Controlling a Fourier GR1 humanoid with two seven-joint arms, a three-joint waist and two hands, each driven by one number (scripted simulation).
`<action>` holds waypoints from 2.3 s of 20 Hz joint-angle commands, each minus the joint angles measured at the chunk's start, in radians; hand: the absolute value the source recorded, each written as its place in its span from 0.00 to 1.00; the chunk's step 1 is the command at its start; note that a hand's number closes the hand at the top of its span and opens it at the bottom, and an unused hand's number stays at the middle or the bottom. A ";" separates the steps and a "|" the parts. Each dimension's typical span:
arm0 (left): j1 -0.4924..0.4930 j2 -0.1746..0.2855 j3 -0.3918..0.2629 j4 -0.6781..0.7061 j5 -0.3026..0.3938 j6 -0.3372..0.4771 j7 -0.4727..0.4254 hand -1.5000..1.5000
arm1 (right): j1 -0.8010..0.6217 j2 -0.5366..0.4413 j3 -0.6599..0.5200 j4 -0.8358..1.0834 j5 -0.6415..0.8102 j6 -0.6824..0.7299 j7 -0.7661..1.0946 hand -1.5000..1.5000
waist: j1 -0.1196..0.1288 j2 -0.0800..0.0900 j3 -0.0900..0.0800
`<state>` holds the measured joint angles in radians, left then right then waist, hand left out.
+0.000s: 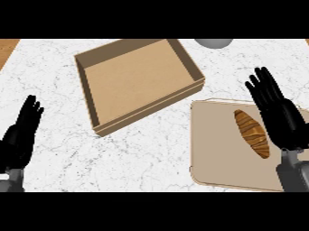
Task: Pick the croissant from the tray and place it in the cardboard box
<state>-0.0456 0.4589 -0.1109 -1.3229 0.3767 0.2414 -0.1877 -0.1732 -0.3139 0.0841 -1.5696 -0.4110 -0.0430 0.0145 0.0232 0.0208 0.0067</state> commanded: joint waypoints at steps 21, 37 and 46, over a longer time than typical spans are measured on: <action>-0.105 0.144 -0.066 0.092 -0.246 0.095 0.151 0.50 | -0.096 -0.400 0.037 0.390 0.348 0.730 -0.901 0.00 | 0.014 0.007 0.005; -0.116 0.108 -0.086 0.094 -0.296 0.113 0.161 0.50 | -0.367 -0.517 0.455 0.607 0.932 0.408 -1.061 0.00 | 0.040 -0.004 -0.005; -0.146 0.137 -0.048 0.063 -0.298 0.063 0.250 0.50 | -0.553 -0.391 0.505 0.938 1.052 0.314 -1.162 0.00 | 0.015 -0.009 -0.005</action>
<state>-0.1694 0.5812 -0.1764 -1.2655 0.0758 0.3378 0.0440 -0.6575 -0.7542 0.5710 -0.7686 0.5875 0.2505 -0.9832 0.0439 0.0115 0.0019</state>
